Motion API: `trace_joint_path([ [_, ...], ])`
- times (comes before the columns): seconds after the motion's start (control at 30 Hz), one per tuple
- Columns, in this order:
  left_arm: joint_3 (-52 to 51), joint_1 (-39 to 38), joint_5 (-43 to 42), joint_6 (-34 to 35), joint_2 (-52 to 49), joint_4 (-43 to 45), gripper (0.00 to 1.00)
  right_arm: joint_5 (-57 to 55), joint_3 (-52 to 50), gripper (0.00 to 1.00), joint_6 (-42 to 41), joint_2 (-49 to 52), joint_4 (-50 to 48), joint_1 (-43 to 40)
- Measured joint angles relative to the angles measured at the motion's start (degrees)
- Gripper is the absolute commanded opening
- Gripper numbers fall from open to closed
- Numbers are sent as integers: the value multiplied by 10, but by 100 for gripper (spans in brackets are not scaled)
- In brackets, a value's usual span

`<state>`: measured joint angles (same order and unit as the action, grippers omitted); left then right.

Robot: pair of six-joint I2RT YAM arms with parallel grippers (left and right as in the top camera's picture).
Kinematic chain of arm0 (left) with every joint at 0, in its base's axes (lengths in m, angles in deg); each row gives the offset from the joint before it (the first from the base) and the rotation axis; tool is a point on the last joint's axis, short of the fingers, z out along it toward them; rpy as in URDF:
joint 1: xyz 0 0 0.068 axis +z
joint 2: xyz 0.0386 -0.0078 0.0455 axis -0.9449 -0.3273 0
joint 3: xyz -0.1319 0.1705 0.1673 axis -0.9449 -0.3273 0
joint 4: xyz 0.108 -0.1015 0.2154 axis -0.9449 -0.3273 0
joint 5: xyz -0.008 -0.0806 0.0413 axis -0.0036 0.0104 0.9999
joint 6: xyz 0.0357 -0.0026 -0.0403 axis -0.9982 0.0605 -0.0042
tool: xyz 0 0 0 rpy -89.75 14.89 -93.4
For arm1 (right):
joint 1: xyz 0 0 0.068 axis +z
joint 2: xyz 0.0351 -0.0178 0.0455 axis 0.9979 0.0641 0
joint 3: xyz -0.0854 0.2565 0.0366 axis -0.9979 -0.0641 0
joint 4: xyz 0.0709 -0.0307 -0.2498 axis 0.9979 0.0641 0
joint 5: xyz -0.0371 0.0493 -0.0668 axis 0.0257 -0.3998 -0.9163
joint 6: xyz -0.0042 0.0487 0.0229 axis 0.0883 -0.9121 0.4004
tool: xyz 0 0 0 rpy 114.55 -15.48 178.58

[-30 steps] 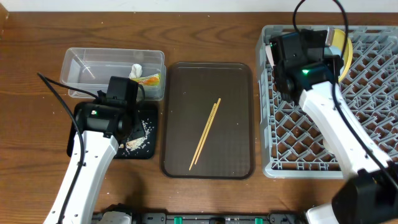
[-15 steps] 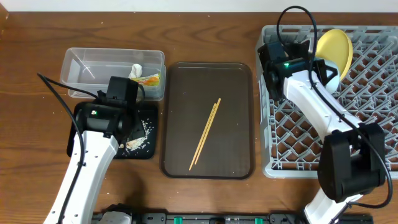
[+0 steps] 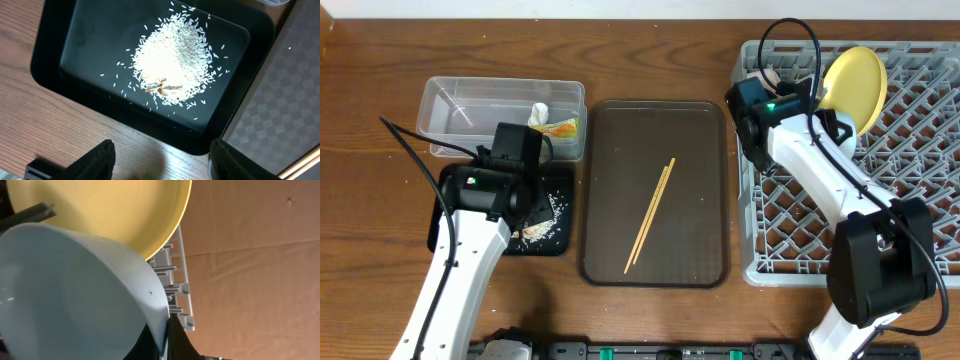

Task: Sort waste into correct bins and load items into the dishwasher rack
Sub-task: 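Place the light-blue bowl into the dish rack with right gripper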

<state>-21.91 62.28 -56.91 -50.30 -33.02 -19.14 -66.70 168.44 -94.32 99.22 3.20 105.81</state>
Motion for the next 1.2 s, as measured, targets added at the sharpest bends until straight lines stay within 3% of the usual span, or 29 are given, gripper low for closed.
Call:
trace_joint_path([
  [0.13, 0, 0, 0, 0, 0, 0, 64, 20, 4, 2, -28, -1, 11, 4],
  [0.27, 0, 0, 0, 0, 0, 0, 64, 68, 11, 14, -43, -9, 13, 9],
  [0.5, 0, 0, 0, 0, 0, 0, 64, 269, 4, 52, -70, -22, 12, 23],
  [0.6, 0, 0, 0, 0, 0, 0, 64, 309, 1, 62, -78, -38, 11, 24],
  [0.67, 0, 0, 0, 0, 0, 0, 64, 327, 1, 75, -82, -64, 10, 24],
  [0.73, 0, 0, 0, 0, 0, 0, 64, 340, 1, 80, -83, -100, 8, 24],
  [0.97, 0, 0, 0, 0, 0, 0, 64, 434, 1, 82, -37, -219, -39, 22],
  [1.2, 0, 0, 0, 0, 0, 0, 63, 635, 1, 78, 28, -222, -66, 28],
])
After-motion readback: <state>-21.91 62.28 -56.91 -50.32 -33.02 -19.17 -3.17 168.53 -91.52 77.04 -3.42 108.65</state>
